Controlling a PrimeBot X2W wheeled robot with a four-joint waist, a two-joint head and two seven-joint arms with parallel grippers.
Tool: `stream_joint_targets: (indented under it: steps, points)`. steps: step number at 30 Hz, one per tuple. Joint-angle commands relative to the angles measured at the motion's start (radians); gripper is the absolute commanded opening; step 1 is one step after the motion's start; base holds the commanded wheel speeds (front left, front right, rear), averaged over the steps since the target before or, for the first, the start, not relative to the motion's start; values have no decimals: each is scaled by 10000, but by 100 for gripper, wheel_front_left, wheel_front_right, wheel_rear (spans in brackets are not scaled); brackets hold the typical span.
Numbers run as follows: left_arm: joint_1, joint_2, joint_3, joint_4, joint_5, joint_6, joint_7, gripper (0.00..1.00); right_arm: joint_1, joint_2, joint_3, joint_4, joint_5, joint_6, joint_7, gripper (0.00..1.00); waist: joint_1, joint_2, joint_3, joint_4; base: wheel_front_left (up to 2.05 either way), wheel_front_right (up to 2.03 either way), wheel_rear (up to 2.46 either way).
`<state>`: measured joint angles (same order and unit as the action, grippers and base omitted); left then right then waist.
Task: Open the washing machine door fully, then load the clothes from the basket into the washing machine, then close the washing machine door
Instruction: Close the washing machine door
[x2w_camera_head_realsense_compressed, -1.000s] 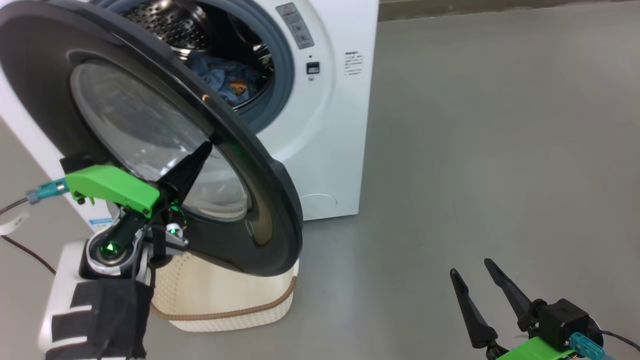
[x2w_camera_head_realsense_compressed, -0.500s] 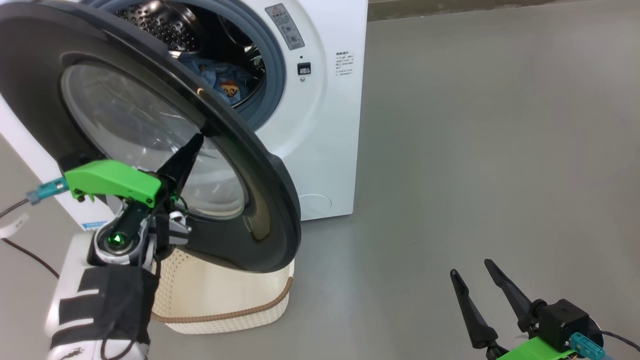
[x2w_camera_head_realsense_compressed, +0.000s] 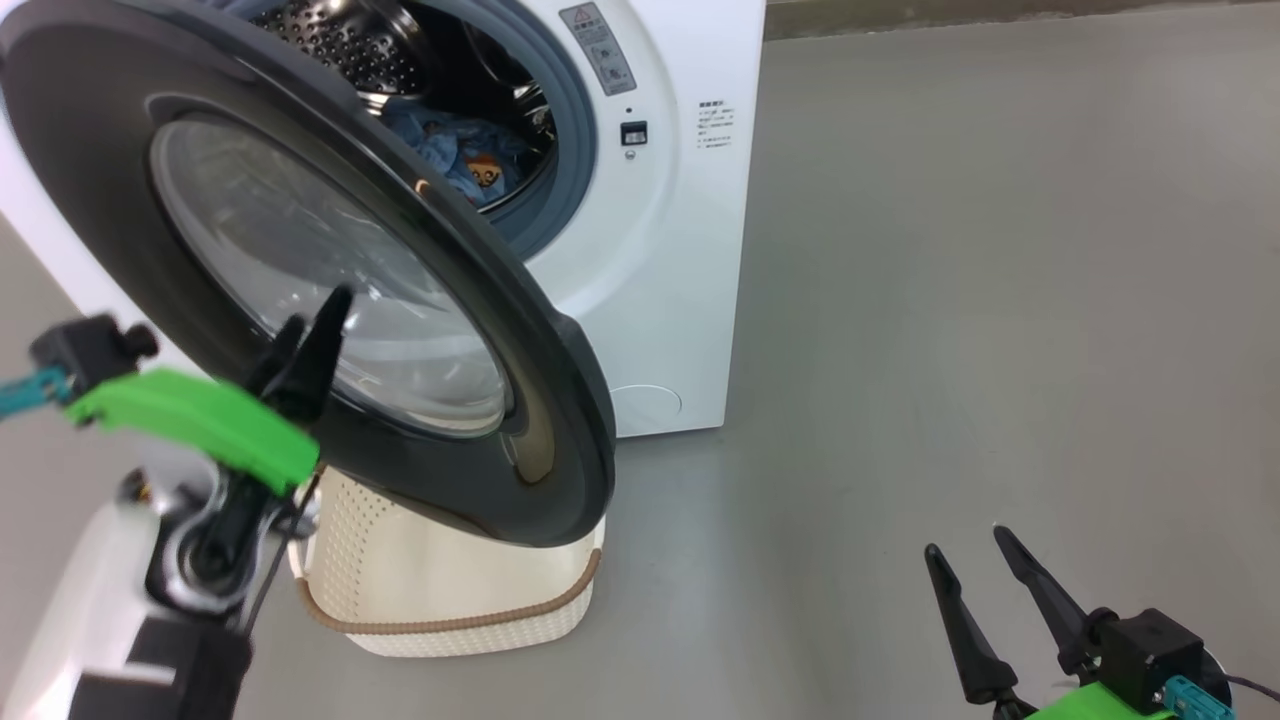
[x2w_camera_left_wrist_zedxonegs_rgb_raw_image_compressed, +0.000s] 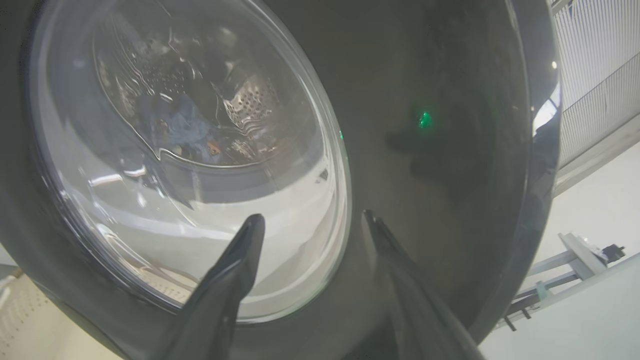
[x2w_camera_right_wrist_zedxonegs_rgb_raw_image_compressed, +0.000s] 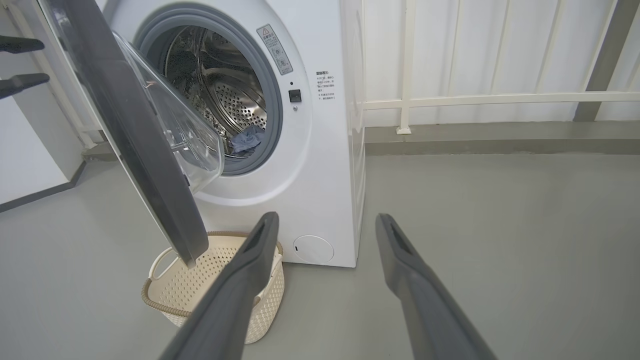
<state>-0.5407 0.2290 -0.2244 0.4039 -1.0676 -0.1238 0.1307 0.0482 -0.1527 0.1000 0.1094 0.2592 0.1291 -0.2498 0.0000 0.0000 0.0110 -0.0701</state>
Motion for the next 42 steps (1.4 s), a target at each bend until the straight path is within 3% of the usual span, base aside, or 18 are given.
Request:
stream_joint_targets:
  steps: [1, 6, 15, 25, 33, 42]
  points:
    - [37, 514, 242, -424, 355, -68, -376, 100, -54, -91, 135, -269, 23, 16, -120, 100, 0, 0, 4, 56, 0, 0, 0]
    - [1018, 953, -456, -1037, 2211, -4, -1836, 100, 49, -124, -107, -337, -22, 16, -120, 100, 0, 0, -3, 257, 0, 0, 0]
    - [2098, 600, -749, -941, 3700, 555, -3691, 100, 83, -154, -279, -407, -77, 16, -120, 100, 0, 0, 41, 475, 0, 0, 0]
    - [3663, 11, 152, -1348, 5571, 730, -3920, 100, 96, -170, -342, -422, -77, 16, -120, 100, 0, 0, 87, 456, 0, 0, 0]
    - [4533, -615, 1164, -1638, 6876, 447, -3923, 100, 173, -258, -447, -383, -239, 16, -120, 100, 0, 0, 59, 502, 0, 0, 0]
    - [4938, -1170, 2167, -1561, 7510, 77, -3923, 100, 343, -163, -645, -252, -408, 16, -120, 100, 0, 0, 34, 674, 0, 0, 0]
